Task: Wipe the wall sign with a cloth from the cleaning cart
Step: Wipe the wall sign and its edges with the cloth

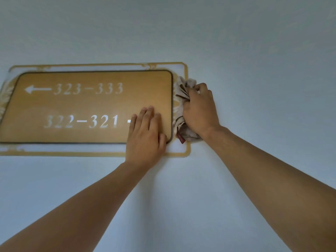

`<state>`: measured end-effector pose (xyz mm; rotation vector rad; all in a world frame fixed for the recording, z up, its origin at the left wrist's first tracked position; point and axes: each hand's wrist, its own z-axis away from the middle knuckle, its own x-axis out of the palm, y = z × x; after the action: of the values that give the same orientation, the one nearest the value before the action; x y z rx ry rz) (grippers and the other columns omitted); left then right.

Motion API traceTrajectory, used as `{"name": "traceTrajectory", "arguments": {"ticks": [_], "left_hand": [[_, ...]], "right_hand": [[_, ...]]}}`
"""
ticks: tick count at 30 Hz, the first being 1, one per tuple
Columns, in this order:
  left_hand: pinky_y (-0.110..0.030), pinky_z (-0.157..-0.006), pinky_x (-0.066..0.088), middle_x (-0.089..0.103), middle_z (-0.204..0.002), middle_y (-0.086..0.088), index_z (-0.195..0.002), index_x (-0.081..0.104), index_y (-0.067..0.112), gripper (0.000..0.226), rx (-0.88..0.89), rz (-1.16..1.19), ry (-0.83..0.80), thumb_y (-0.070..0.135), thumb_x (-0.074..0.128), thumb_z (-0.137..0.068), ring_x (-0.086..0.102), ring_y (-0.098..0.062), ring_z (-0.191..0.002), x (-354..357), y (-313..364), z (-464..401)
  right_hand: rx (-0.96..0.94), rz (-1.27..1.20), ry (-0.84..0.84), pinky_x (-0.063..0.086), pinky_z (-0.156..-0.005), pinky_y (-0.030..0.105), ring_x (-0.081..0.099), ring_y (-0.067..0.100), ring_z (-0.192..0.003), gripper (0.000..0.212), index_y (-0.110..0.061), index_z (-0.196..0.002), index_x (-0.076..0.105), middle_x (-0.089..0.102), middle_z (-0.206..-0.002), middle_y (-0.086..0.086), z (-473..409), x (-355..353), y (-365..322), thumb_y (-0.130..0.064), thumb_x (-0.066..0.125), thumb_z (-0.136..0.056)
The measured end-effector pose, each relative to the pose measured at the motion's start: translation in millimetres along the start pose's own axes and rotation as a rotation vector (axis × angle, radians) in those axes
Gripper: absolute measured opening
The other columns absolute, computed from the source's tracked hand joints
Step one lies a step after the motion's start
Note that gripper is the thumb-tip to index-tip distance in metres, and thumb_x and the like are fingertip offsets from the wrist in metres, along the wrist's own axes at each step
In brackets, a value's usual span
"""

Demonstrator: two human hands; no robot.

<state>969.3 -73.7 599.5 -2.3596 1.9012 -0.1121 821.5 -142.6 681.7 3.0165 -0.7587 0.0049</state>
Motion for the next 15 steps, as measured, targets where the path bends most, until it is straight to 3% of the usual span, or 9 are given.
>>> {"name": "traceTrajectory", "arguments": {"ticks": [6, 15], "left_hand": [[-0.055, -0.117, 0.027, 0.043, -0.151, -0.020, -0.133, 0.053, 0.004, 0.054, 0.055, -0.026, -0.121, 0.024, 0.041, -0.084, 0.033, -0.036, -0.144, -15, -3, 41], [-0.054, -0.117, 0.028, 0.045, -0.148, -0.018, -0.134, 0.050, 0.005, 0.057, 0.061, -0.098, -0.303, 0.021, 0.045, -0.079, 0.037, -0.035, -0.141, -56, -31, 101]], "right_hand": [[0.023, 0.004, -0.035, 0.041, -0.096, 0.032, 0.046, 0.028, -0.109, 0.049, -0.014, -0.137, 0.056, 0.049, -0.128, 0.012, 74, -5, -4, -0.008, 0.049, -0.089], [0.189, -0.068, -0.025, 0.049, -0.099, 0.039, 0.053, 0.028, -0.113, 0.043, -0.015, -0.133, 0.061, 0.049, -0.125, 0.011, 167, -3, -29, -0.013, 0.062, -0.090]]}}
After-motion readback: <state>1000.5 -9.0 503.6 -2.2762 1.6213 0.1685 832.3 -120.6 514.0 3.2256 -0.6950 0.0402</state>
